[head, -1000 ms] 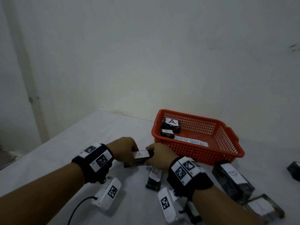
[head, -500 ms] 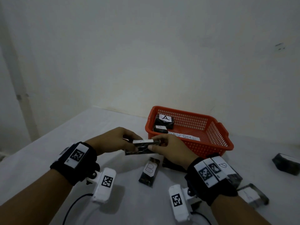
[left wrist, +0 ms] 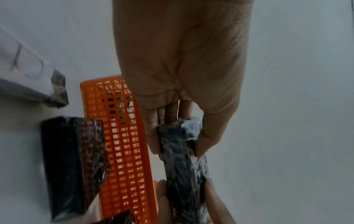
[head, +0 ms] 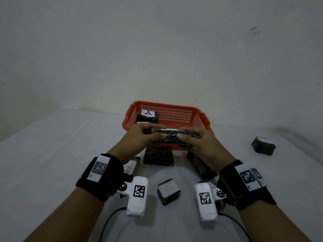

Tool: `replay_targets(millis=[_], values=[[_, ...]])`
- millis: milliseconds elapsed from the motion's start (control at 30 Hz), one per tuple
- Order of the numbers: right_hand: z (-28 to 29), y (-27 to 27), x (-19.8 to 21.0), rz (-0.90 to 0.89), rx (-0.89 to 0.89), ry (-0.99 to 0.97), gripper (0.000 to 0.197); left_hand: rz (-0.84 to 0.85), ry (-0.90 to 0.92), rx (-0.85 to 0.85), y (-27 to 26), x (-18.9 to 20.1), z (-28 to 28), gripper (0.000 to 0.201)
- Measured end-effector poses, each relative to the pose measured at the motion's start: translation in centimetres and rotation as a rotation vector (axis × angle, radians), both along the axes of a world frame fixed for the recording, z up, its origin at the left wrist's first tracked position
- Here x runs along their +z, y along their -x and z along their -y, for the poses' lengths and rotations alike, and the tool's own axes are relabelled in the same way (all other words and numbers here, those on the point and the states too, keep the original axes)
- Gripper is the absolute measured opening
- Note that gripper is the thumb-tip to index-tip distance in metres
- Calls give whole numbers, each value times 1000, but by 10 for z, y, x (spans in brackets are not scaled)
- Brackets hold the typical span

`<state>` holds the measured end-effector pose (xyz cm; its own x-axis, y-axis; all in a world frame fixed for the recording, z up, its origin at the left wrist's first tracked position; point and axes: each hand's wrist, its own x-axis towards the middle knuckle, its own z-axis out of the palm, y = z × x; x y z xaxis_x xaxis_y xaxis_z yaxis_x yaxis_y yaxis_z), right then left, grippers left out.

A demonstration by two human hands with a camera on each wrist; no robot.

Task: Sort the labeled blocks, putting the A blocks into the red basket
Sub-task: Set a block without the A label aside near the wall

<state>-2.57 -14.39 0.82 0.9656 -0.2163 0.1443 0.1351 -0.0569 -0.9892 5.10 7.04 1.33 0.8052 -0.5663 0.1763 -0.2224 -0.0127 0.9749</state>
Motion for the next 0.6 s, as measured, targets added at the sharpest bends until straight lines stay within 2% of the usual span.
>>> replay_targets(millis=[167, 300, 400, 500, 600], values=[[30, 17, -2, 40, -65, 82, 27, -124, 111, -93, 15, -4, 32, 36], [50, 25, -4, 22, -72, 72, 34, -50, 125, -20, 23, -9, 55, 24], [57, 28, -6, 6, -71, 58, 44, -3, 104, -23, 29, -11, 68, 24], [61, 34, -8, 35, -105, 81, 30, 24, 74, -50, 33, -13, 78, 27], [66, 35, -13, 43, -123, 82, 28, -23, 104, -53, 31, -19, 85, 26]])
